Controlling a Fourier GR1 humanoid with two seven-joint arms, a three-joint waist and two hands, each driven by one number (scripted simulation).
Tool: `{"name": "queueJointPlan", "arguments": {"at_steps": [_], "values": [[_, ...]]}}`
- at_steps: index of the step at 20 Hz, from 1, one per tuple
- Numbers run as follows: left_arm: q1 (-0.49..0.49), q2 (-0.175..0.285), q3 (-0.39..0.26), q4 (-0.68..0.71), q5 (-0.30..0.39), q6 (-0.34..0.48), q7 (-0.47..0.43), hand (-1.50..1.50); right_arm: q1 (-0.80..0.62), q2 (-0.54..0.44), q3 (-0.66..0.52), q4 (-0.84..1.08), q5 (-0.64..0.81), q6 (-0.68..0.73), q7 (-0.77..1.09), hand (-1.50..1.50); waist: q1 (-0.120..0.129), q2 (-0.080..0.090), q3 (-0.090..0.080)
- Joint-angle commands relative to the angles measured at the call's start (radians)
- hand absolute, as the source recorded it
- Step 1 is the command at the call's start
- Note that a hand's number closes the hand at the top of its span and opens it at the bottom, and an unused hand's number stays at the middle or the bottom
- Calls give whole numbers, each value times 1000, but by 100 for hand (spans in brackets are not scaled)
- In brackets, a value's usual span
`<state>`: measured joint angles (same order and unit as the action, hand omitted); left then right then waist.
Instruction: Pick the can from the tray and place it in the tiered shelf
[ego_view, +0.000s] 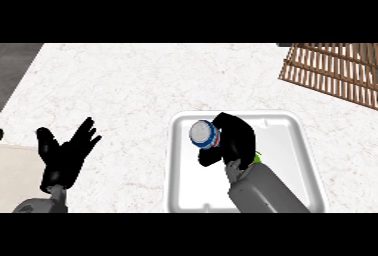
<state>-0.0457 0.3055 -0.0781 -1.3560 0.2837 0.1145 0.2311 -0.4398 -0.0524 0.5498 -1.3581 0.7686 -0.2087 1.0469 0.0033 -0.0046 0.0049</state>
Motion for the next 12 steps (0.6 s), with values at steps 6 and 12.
{"name": "queueJointPlan", "arguments": {"at_steps": [6,12], "values": [[-16,-34,-7,36,-31,30,20,0,26,-353,-283,-154,-284,167,-415,150,-13,5,-4],[36,-4,10,-17,-14,-12,21,0,-84,-418,-368,-420,-226,217,-186,150,-11,-2,-6]]}}
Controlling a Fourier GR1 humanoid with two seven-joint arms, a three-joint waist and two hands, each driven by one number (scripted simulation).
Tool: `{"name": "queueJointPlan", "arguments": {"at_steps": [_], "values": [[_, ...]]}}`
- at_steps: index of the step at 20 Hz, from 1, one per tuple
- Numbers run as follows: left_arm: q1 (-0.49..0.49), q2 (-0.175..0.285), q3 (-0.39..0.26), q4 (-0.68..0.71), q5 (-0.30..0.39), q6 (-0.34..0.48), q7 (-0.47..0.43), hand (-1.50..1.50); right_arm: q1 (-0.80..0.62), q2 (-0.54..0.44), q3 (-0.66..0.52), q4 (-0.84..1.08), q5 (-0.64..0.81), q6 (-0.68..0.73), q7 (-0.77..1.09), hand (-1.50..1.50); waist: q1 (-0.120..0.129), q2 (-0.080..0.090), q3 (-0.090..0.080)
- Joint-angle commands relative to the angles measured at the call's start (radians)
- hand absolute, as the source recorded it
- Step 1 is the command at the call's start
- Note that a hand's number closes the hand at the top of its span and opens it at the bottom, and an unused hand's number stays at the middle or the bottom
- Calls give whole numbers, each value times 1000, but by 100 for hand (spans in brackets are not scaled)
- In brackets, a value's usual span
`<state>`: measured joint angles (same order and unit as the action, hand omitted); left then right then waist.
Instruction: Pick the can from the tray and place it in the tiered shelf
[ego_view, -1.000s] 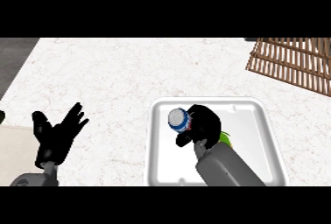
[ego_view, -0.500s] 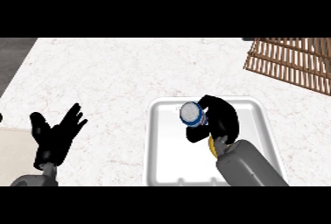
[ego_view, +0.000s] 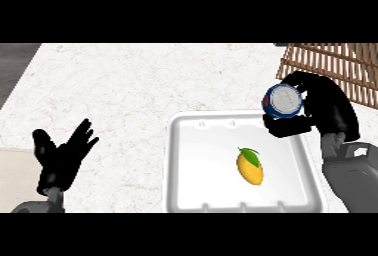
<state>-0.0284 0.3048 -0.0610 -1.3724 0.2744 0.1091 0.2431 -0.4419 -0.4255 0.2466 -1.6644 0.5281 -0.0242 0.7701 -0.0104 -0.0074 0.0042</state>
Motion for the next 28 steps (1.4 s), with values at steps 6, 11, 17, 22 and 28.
{"name": "queueJointPlan", "arguments": {"at_steps": [6,11,17,22,28], "values": [[15,-21,-5,38,-29,0,-13,0,-179,-170,-233,-254,-42,176,241,150,0,2,-5],[-13,-15,22,70,-7,-50,-14,0,-261,-241,-356,-127,-77,226,203,150,11,8,-5],[-10,-35,12,16,-37,-8,28,0,-383,-334,-475,67,-128,266,137,150,18,9,-4],[-68,-45,15,23,-39,-13,66,0,-514,-387,-497,310,-96,244,20,150,26,12,-5],[-7,-25,32,-28,-34,-37,77,0,-596,-435,-495,536,-69,249,-146,150,31,11,-4]]}}
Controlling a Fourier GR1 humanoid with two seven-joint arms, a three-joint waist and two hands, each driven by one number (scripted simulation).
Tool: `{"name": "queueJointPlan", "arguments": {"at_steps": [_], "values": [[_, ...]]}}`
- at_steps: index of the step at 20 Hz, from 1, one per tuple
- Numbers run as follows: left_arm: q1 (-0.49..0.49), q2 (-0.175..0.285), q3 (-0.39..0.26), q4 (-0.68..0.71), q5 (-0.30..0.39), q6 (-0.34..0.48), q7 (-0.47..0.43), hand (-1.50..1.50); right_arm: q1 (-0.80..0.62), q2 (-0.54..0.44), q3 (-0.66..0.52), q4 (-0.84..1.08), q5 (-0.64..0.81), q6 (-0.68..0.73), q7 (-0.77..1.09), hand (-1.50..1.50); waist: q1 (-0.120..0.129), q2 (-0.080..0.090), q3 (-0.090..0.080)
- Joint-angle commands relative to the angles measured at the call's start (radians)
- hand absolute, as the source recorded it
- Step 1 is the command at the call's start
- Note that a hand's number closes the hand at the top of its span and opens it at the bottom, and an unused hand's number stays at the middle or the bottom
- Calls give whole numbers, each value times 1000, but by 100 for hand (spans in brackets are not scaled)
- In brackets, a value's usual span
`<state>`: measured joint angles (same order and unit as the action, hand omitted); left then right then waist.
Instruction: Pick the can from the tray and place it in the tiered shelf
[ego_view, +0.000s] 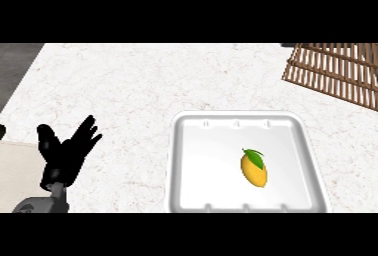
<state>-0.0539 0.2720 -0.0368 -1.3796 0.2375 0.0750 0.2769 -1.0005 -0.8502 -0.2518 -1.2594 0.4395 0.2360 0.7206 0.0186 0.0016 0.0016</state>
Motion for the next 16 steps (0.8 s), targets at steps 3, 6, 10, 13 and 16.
{"name": "queueJointPlan", "arguments": {"at_steps": [3,6,10,13,16], "values": [[-24,-40,-19,46,-38,20,4,0,-89,-44,20,237,29,37,-159,150,-2,3,-2],[5,-5,7,11,-14,-16,16,0,-129,-56,19,362,47,34,-243,150,5,4,-2],[41,-30,-12,-26,-26,-7,9,0,-86,-60,31,480,101,-29,-396,150,9,5,-1],[13,-24,13,33,-22,-27,-17,0,-181,-53,58,575,144,-42,-430,150,11,7,-2],[1,-35,4,-1,-22,-7,36,0,-198,-31,51,676,175,-119,-470,150,18,8,-1]]}}
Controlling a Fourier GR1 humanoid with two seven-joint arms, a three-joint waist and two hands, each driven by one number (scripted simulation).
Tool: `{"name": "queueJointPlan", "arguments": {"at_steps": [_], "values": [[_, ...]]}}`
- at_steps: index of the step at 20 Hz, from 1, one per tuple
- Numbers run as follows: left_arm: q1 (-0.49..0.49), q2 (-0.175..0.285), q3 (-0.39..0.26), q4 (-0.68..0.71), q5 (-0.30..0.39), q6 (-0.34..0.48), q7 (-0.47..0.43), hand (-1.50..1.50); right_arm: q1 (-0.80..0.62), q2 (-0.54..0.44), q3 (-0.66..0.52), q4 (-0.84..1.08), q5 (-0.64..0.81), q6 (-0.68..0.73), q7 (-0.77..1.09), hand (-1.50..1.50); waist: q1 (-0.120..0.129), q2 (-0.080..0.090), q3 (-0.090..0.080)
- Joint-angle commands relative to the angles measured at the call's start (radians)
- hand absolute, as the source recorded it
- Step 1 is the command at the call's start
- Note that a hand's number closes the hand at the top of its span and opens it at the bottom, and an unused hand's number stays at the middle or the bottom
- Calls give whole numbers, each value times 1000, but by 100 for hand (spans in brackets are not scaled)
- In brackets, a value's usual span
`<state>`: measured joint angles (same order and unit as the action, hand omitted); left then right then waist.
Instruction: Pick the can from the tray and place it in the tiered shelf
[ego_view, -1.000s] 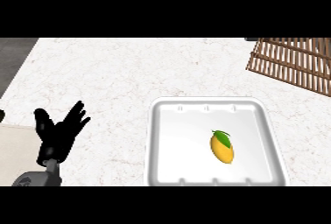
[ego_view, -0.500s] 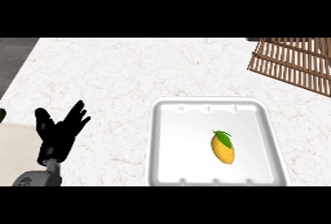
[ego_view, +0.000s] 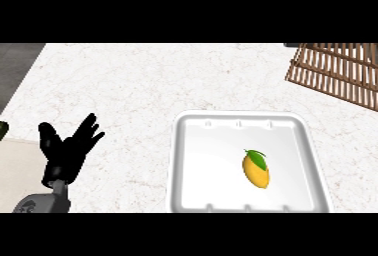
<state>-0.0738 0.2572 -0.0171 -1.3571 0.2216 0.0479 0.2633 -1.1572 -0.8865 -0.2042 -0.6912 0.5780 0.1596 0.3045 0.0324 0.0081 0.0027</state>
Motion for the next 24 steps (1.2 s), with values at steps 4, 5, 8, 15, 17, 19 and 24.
{"name": "queueJointPlan", "arguments": {"at_steps": [4,5,8,15,17,19,24], "values": [[9,-16,-4,42,-10,-17,-10,0,-60,-7,6,218,81,-114,-144,150,14,10,-2],[-14,-7,11,51,-6,-19,-8,0,-85,7,1,247,85,-126,-118,150,11,9,-2],[22,-48,-25,3,-27,17,22,0,-105,6,-2,267,94,-148,-161,150,7,5,-2],[-24,-10,29,115,-20,-44,-57,0,-150,-2,-21,357,96,-145,-258,150,5,8,-3],[18,-33,-11,-39,-31,13,51,0,-121,10,-21,381,104,-170,-286,150,13,5,-1],[-38,-24,5,44,-47,3,14,0,-167,-43,-15,392,118,-116,-277,150,5,7,-2],[-12,-42,9,49,-38,-6,-20,0,-194,-7,-98,414,55,-206,-195,150,4,6,-2]]}}
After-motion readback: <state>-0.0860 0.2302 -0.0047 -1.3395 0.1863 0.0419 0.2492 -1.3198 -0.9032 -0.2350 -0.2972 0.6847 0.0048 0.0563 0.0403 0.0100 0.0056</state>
